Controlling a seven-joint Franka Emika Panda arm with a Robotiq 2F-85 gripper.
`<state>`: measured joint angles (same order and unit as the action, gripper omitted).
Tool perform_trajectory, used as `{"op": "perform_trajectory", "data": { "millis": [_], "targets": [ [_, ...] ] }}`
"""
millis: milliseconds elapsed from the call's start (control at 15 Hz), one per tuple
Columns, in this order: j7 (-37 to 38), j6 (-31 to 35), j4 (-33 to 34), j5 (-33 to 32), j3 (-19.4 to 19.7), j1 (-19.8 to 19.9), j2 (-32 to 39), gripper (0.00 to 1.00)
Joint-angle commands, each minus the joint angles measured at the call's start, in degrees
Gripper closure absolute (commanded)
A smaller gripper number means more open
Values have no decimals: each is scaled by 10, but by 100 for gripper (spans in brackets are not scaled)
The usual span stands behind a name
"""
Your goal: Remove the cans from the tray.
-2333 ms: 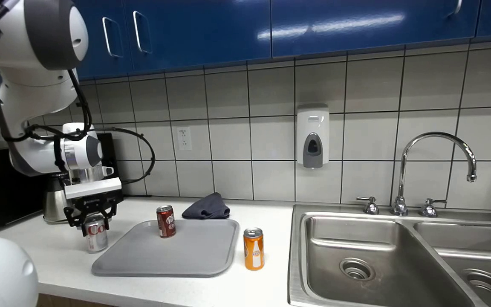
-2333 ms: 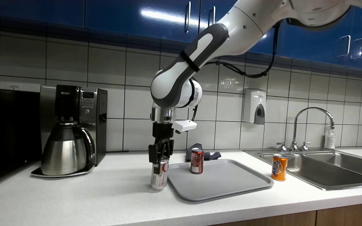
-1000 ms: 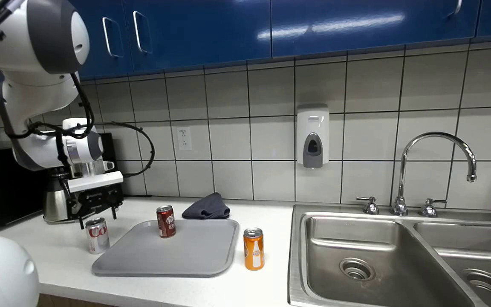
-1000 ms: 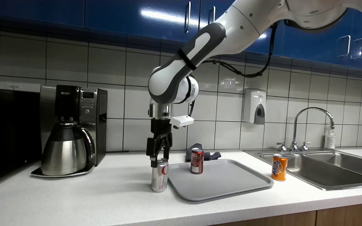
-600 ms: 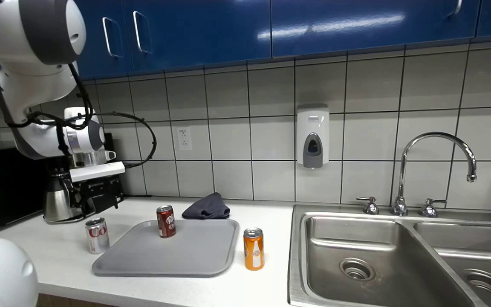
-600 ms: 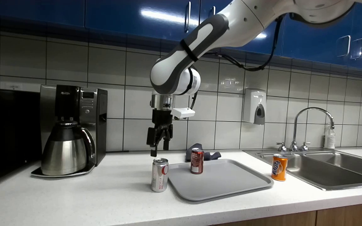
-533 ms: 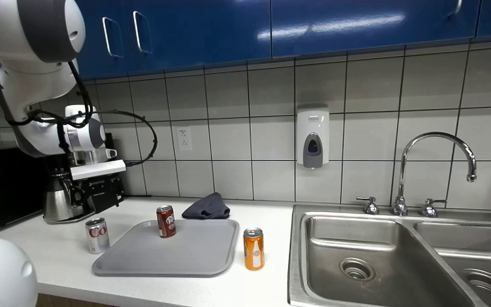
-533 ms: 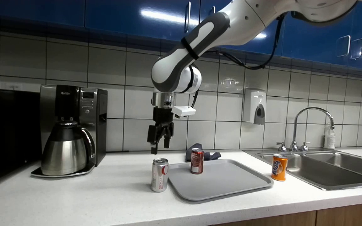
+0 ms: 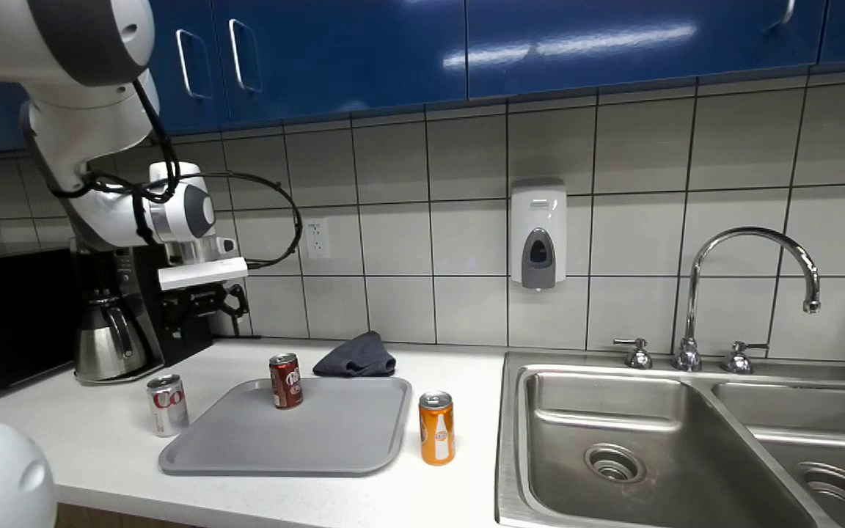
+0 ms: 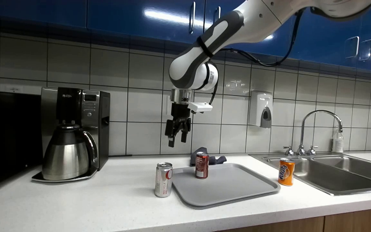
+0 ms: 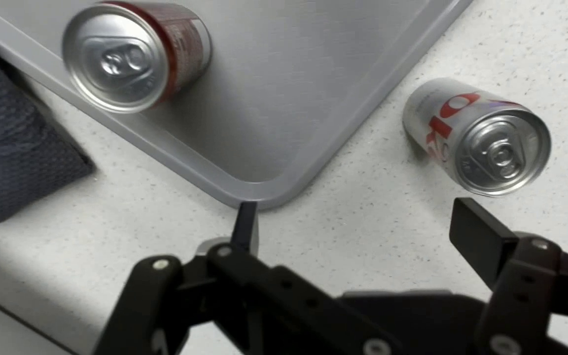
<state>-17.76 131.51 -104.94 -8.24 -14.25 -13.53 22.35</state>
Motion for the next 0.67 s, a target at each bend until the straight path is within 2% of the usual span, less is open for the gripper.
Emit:
{"op": "perform_trajectory", "data": {
  "millis": [0,600],
  "targets": [
    [10,-2,-11,5,16,16,-17,0],
    [87,-7,-6,3,58,27,-12,0]
  ]
}}
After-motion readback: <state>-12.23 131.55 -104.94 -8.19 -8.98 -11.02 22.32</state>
